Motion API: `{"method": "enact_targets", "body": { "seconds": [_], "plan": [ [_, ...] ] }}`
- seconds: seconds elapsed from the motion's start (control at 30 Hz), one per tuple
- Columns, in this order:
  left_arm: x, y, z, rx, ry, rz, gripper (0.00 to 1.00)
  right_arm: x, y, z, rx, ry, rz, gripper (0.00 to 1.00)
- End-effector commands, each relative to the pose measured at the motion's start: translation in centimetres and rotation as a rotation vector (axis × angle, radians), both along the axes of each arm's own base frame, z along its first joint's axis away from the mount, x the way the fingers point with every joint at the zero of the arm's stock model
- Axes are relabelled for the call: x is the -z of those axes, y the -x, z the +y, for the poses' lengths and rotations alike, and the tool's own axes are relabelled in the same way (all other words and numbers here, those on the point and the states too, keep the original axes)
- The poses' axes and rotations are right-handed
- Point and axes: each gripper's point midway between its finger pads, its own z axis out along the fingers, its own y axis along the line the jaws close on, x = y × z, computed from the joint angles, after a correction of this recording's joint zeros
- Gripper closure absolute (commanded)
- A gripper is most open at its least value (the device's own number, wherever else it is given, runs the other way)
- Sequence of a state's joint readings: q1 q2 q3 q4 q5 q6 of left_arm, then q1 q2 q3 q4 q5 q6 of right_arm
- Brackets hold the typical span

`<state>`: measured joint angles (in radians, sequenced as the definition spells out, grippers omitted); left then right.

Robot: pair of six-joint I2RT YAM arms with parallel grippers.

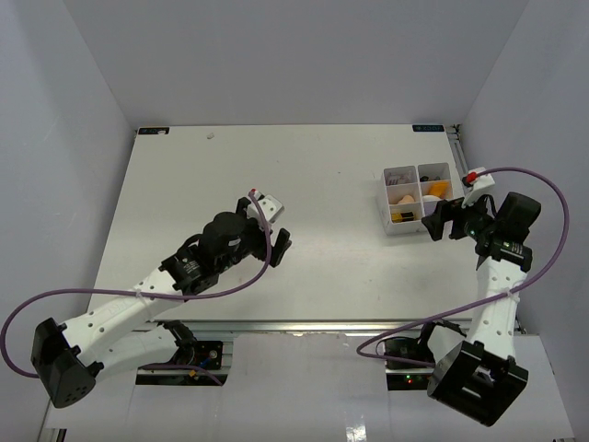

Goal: Organize the makeup

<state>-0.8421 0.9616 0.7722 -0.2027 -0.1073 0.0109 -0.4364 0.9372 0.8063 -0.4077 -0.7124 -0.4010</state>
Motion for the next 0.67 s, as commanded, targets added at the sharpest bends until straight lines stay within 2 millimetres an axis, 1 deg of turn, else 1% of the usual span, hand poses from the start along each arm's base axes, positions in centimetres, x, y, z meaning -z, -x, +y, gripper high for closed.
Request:
{"method": "enact_targets", "body": {
  "seconds": [0.0,0.03,0.1,0.17,0.33,0.43,0.5,0.53,0.6,0.63],
  "plan": [
    [-0.5,0.4,-0.7,0.025,0.063,0.018,0.02,0.8,3.3,2.8,-0.136,-0.012,0.036,0.10],
    [-0.6,0.7,-0.8,0.035,0.080,0.021,0.02,0.6,3.7,2.9,-0.138,0.000,0.029,0.10],
    [-1.2,1.2,-0.9,0.047,0.121,0.026,0.02,0.6,3.9,2.3,-0.094,0.024,0.036,0.10],
    [-1.4,1.7,-1.0,0.052,0.156,0.049,0.02,0.4,4.0,2.1,-0.076,0.034,0.032,0.10],
    [-2.5,3.0,0.0,0.034,0.233,0.079,0.02,0.6,4.3,2.0,-0.044,0.022,0.037,0.10],
    [-3.6,3.9,0.7,0.031,0.265,0.080,0.02,0.7,4.0,1.5,-0.009,0.032,0.026,0.10],
    [-3.8,4.3,1.1,0.029,0.273,0.083,0.02,0.6,3.9,1.2,0.008,0.048,0.017,0.10],
    [-4.3,4.5,1.3,0.029,0.289,0.077,0.02,0.7,3.9,1.0,0.011,0.057,0.014,0.10],
    [-4.5,4.8,1.7,0.026,0.303,0.076,0.02,0.7,3.9,1.1,0.009,0.064,-0.005,0.10],
    [-4.5,5.0,1.8,0.025,0.309,0.078,0.02,1.1,3.9,1.2,0.004,0.060,-0.009,0.10]
  ]
}}
